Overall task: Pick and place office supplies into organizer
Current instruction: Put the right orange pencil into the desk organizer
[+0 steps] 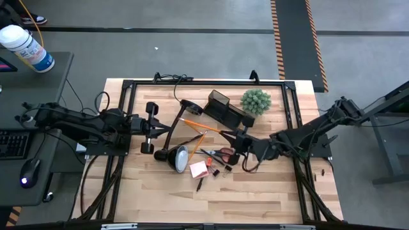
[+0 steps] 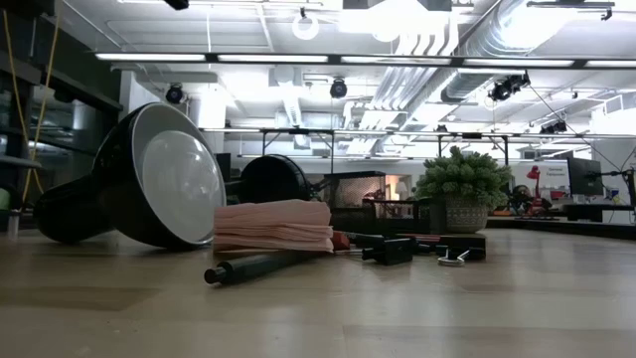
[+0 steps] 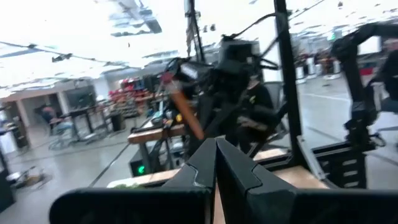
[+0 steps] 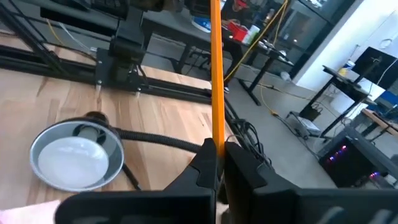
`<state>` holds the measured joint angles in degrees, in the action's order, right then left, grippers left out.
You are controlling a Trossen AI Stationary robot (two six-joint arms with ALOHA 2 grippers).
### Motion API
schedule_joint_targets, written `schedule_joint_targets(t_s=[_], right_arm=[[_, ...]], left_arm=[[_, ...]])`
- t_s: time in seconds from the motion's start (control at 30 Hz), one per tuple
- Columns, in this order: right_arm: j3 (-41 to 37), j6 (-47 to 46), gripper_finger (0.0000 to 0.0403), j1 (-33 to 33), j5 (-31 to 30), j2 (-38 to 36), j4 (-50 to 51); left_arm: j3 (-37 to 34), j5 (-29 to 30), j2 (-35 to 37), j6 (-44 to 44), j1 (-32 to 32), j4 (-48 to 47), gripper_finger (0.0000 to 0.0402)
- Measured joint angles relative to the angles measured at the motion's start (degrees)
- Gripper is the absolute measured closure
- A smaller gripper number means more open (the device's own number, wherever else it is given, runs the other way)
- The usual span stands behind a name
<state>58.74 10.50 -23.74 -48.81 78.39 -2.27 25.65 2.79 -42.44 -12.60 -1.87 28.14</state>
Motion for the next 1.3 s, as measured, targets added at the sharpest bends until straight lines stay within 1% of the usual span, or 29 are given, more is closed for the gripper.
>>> schedule_joint_targets(t_s=[0.1, 0.2, 0.27, 0.43, 0.6, 0.77, 0.87, 0.97, 1.3], right_arm=[[0.00, 3.27, 0.0401, 2.05, 4.04, 1.48, -4.35], [0.00, 7.49, 0.0401, 3.51, 8.06, 2.84, -9.86], [0.00, 9.46, 0.0401, 4.29, 9.72, 3.33, -12.48], [0.02, 12.37, 0.0401, 5.55, 14.10, 3.41, -17.28], [0.02, 13.84, 0.0401, 6.81, 18.07, 3.41, -19.37], [0.02, 13.73, 0.0401, 8.41, 20.74, 3.41, -19.55], [0.02, 13.70, 0.0401, 9.13, 21.22, 3.41, -19.55], [0.02, 13.22, 0.0401, 9.71, 23.31, 3.43, -19.57], [0.02, 12.21, 0.0401, 11.01, 25.00, 3.43, -19.60]], left_arm=[[0.00, -1.26, -1.80, 0.00, -0.02, 2.41, 0.0388], [0.00, -0.81, -4.07, -0.04, 0.00, 3.85, 0.0361], [0.00, -0.79, -5.47, -0.04, 0.00, 5.77, 0.0339], [0.00, -0.61, -7.54, -0.07, 0.02, 10.58, 0.0294], [0.00, -0.65, -9.46, -0.09, 0.00, 17.70, 0.0269], [0.00, -0.83, -12.10, -0.13, 0.00, 23.73, 0.0258], [0.00, -1.03, -13.64, -0.15, 0.00, 26.26, 0.0258], [0.00, -0.32, -15.01, -0.22, 0.00, 28.85, 0.0257], [0.04, 0.00, -17.83, -0.62, 0.00, 37.25, 0.0257]])
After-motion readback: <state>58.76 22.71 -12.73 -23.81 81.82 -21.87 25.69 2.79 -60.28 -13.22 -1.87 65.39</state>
